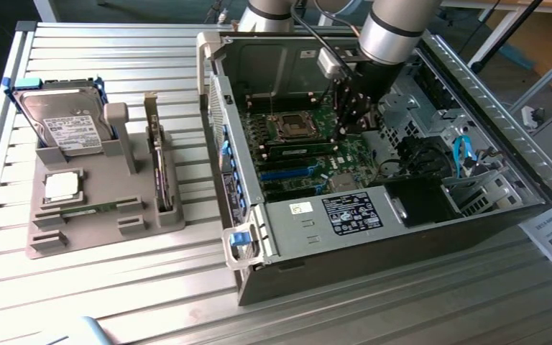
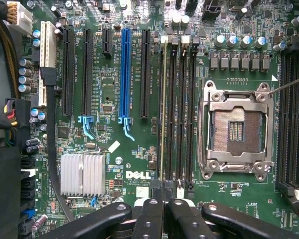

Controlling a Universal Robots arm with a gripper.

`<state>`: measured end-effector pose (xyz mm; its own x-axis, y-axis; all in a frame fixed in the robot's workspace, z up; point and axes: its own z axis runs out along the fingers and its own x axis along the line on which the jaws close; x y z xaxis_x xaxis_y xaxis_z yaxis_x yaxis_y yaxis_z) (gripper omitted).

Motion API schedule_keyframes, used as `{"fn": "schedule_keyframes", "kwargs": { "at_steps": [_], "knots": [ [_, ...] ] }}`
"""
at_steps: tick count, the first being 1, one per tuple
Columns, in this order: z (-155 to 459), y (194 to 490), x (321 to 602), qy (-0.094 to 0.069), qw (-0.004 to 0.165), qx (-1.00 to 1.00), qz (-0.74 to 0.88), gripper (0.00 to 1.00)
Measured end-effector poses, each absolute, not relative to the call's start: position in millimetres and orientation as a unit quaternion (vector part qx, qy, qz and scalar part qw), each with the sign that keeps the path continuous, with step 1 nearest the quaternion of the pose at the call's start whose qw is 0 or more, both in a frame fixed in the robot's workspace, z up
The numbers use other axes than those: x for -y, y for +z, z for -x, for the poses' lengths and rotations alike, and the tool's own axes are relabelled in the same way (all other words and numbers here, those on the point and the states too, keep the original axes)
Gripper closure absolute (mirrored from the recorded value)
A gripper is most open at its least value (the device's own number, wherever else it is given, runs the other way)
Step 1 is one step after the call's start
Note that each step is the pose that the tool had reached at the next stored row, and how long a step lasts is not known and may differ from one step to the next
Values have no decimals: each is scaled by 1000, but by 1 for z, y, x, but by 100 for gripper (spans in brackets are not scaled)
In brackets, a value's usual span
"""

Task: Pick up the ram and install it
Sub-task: 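Press down the ram until it locks into place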

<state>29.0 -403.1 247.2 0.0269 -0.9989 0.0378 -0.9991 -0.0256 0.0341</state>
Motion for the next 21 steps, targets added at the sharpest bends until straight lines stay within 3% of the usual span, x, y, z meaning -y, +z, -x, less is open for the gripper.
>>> {"fn": "schedule_keyframes", "kwargs": {
  "at_steps": [21],
  "knots": [
    [27, 247, 403, 2, 25, 698, -716, 90]
  ]
}}
